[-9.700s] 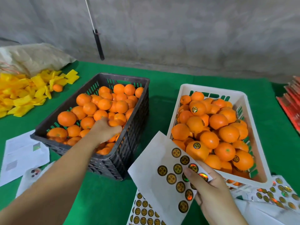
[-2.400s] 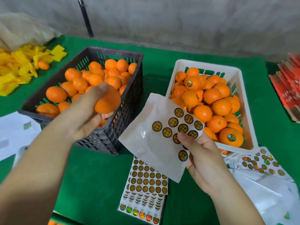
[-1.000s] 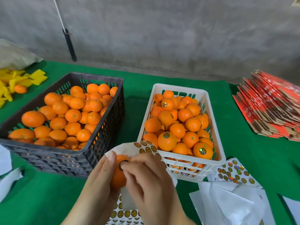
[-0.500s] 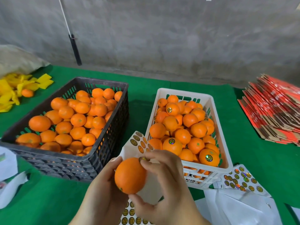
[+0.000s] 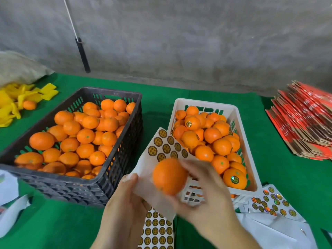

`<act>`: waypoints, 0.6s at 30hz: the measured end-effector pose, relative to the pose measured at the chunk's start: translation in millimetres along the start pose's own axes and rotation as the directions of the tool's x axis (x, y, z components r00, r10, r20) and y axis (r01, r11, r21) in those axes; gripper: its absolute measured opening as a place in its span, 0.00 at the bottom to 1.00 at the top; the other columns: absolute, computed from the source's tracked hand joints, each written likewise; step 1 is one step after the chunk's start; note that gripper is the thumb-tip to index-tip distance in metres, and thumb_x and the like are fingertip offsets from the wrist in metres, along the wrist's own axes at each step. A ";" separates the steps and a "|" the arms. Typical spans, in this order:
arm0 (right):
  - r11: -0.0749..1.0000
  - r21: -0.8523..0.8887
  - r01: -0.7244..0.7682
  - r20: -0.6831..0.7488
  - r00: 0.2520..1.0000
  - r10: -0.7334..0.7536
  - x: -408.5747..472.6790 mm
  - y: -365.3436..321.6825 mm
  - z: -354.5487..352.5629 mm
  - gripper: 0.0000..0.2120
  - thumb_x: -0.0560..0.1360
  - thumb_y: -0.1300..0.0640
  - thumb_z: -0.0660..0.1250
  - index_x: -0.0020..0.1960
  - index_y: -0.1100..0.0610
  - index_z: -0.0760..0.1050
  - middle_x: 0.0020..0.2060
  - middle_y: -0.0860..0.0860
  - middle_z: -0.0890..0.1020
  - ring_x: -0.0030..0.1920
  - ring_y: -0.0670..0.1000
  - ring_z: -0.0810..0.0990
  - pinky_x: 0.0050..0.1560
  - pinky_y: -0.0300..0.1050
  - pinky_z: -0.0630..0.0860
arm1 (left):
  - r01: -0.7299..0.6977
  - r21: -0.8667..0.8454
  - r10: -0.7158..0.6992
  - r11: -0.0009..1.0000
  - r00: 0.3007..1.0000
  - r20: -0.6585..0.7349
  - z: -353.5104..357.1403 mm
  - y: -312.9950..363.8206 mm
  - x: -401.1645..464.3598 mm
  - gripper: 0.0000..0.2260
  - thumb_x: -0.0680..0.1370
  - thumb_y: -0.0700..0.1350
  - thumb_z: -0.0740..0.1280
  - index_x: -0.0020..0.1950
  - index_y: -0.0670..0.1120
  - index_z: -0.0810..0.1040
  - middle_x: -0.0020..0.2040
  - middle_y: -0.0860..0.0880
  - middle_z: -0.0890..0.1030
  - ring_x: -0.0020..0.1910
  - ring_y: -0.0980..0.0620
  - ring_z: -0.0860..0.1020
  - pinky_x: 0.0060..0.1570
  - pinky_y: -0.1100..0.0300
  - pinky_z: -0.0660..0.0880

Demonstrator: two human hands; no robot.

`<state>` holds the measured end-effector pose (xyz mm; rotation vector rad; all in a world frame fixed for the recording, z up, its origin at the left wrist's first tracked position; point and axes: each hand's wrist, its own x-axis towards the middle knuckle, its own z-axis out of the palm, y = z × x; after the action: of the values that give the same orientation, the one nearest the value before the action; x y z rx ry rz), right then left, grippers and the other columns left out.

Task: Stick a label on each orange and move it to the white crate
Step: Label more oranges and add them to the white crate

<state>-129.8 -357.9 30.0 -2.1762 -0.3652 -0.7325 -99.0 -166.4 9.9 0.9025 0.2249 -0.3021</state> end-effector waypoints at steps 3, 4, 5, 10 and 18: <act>0.982 -0.134 -0.131 -0.128 0.985 0.114 52.2 31.0 -25.4 0.34 0.73 0.39 0.76 0.74 0.46 0.70 0.65 0.36 0.68 0.62 0.41 0.73 0.67 0.28 0.68 | 0.021 0.020 -0.020 1.000 0.999 -0.044 4.7 9.0 -0.3 0.24 0.75 0.52 0.65 0.69 0.43 0.77 0.63 0.40 0.84 0.62 0.39 0.83 0.62 0.38 0.75; 0.964 -0.157 -0.216 -0.157 0.969 0.192 71.9 40.0 -31.6 0.33 0.74 0.42 0.76 0.75 0.47 0.69 0.66 0.39 0.68 0.65 0.44 0.72 0.71 0.33 0.68 | 0.020 0.010 -0.019 1.000 0.999 -0.036 4.9 11.1 -1.3 0.24 0.75 0.51 0.65 0.68 0.43 0.78 0.62 0.40 0.84 0.61 0.40 0.83 0.61 0.40 0.76; 0.934 -0.183 -0.306 -0.151 0.948 0.281 89.1 46.1 -35.3 0.36 0.75 0.46 0.76 0.78 0.48 0.66 0.71 0.44 0.68 0.71 0.48 0.69 0.76 0.42 0.67 | 0.024 0.014 -0.024 1.000 1.000 -0.018 4.7 13.0 -2.7 0.23 0.74 0.51 0.66 0.67 0.43 0.78 0.62 0.40 0.84 0.59 0.41 0.84 0.60 0.41 0.76; 0.803 0.051 -0.594 0.260 0.784 0.564 99.6 36.1 -27.0 0.51 0.66 0.18 0.64 0.83 0.40 0.57 0.82 0.43 0.61 0.81 0.48 0.61 0.79 0.53 0.62 | -0.062 0.162 0.068 0.985 0.997 -0.030 -10.3 27.2 4.8 0.16 0.73 0.50 0.69 0.54 0.41 0.76 0.52 0.40 0.76 0.50 0.40 0.74 0.56 0.42 0.67; 0.538 0.582 -0.609 0.412 0.792 0.450 26.3 18.1 18.7 0.14 0.77 0.55 0.68 0.60 0.46 0.86 0.59 0.49 0.87 0.61 0.51 0.85 0.59 0.41 0.82 | -0.301 0.749 0.330 0.590 0.937 0.116 -45.4 77.1 70.8 0.15 0.83 0.56 0.61 0.47 0.48 0.81 0.45 0.44 0.84 0.46 0.46 0.83 0.51 0.48 0.76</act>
<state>-93.3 -354.7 25.6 -1.4821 -0.0307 0.0317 -8.8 -96.8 16.8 1.7769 -0.0576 -0.0238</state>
